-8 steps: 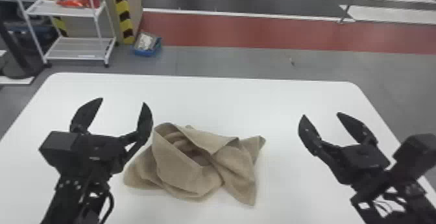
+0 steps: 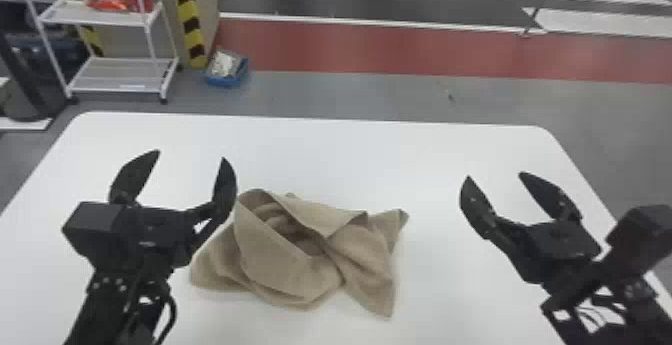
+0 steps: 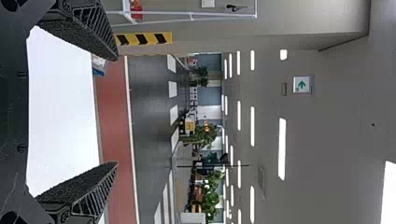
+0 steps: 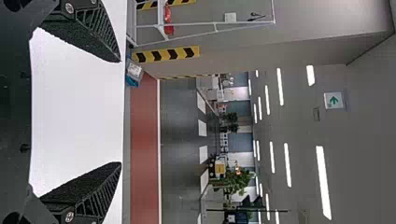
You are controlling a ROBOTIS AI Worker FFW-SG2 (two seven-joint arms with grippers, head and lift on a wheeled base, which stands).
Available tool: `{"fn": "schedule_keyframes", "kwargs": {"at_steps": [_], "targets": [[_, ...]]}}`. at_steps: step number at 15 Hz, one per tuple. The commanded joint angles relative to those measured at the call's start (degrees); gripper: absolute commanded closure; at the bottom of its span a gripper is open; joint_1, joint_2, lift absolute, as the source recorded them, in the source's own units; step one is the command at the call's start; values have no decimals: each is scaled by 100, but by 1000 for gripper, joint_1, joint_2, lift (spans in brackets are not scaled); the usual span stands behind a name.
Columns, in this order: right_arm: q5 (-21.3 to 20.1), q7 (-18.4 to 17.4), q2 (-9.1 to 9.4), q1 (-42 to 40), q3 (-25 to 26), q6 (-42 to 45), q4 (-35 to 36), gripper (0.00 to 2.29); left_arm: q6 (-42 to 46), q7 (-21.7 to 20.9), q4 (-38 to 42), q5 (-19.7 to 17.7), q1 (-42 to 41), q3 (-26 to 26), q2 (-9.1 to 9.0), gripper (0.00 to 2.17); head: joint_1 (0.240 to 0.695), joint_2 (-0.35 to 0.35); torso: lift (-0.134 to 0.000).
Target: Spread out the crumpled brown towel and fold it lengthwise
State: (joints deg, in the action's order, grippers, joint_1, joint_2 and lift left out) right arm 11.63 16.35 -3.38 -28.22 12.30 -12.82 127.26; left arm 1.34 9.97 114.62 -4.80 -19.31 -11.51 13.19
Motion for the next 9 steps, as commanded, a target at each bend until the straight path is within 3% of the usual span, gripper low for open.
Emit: {"fn": "schedule_keyframes", "kwargs": {"at_steps": [1,9], "targets": [[-12,-9,-14,27,-9,2,-9,97,-8,5,16,6,-11,0,0,97,695,-112,-124],[6,-9,-5,27,-9,20,0,113,-25,5,34,6,-20,9,9,97,695,-109,-124]]}}
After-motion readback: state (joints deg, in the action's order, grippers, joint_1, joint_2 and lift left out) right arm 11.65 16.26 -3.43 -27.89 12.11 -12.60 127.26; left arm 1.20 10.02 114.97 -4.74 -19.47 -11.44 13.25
